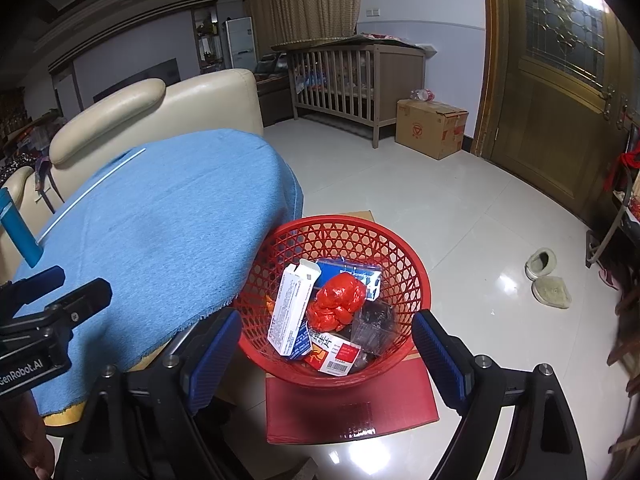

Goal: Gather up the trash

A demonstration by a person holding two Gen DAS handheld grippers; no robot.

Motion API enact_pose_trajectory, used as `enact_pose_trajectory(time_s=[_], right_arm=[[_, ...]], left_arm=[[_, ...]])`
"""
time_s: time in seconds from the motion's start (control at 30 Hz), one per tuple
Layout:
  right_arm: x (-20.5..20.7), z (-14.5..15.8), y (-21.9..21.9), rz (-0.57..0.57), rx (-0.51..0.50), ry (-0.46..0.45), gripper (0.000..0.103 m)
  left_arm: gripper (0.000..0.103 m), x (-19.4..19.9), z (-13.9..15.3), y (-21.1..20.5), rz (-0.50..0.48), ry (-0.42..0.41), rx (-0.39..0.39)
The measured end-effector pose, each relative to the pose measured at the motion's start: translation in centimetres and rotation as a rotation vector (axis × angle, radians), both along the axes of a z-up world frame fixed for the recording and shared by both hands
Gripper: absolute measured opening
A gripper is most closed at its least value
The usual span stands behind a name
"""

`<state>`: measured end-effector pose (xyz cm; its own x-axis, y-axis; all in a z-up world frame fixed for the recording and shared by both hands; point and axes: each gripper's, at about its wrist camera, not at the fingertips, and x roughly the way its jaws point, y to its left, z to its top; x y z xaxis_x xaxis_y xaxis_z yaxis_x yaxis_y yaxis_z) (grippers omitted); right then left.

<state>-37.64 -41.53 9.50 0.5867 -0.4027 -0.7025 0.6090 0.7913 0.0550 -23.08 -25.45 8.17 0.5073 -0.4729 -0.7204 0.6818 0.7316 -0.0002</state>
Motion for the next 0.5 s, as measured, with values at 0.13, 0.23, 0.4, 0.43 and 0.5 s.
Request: enact_pose_trajectory(time_s=[0.13,0.23,0.4,0.43,0.5], right_arm=[[0.05,0.0,0.08,-0.001,-0.001,-0.001,0.089],[0.04,-0.01,0.05,-0.002,-0.001,-0.002,0.089],[0.02,-0.11,-0.09,-0.007,-0.001,-0.001,0.089],[-0.04,-0.11,-0.14,-0.008,0.0,-0.001,0.089],[-0.06,-0.15,-0.2,-0.009,0.001,-0.001,0.089]], left_arm=[[0.089,0.12,-0.02,0.01,-0.003,0.012,-0.007],[0.089,0.2,-0.17,-0.07,-0.008,0.023,-0.01],[0.089,0.05,-0.18,-0.21,-0.014,0.017,-0.004],[0.089,-0.04,-0.17,-0.28,-0.016,0.013,-0.002],[0.089,-0.14,-0.17,-0.32,-0.023,0.004,0.004]])
